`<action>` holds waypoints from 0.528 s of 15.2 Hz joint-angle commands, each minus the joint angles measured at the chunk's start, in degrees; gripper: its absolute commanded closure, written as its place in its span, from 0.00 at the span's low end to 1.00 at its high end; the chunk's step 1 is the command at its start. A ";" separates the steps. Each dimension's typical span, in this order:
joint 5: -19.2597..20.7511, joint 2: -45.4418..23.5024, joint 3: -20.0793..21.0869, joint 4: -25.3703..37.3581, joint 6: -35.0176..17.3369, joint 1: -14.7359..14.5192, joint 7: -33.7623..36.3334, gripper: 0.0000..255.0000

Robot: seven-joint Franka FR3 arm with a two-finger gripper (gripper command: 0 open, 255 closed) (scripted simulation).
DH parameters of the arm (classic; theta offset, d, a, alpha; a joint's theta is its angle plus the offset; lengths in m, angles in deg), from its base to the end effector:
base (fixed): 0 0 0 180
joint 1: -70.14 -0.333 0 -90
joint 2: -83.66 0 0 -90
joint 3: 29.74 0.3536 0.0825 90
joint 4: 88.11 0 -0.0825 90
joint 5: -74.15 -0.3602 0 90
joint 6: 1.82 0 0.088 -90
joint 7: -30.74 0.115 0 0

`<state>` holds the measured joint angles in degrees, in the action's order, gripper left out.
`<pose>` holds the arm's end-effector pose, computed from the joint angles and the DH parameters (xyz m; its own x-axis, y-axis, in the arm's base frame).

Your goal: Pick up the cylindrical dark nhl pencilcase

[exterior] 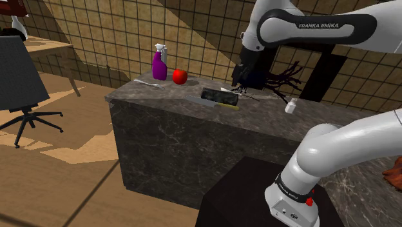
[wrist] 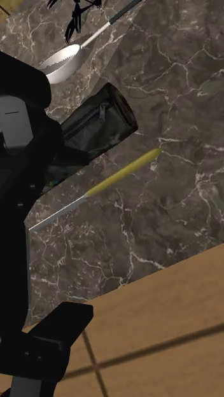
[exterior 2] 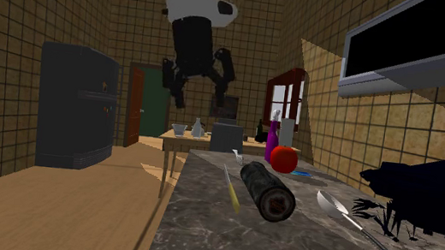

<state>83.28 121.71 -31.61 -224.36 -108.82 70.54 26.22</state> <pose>0.3193 -0.0291 0.5930 0.9863 0.0891 0.1387 0.0682 -0.9865 0.1485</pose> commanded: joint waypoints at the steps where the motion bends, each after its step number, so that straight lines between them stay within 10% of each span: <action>1: 1.78 -2.41 -1.47 -1.05 -4.02 0.00 -3.34 0.00; 8: 6.76 -14.22 -6.08 -0.11 -16.94 0.01 -13.77 0.00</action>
<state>89.37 109.10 -37.09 -224.76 -123.97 70.57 14.03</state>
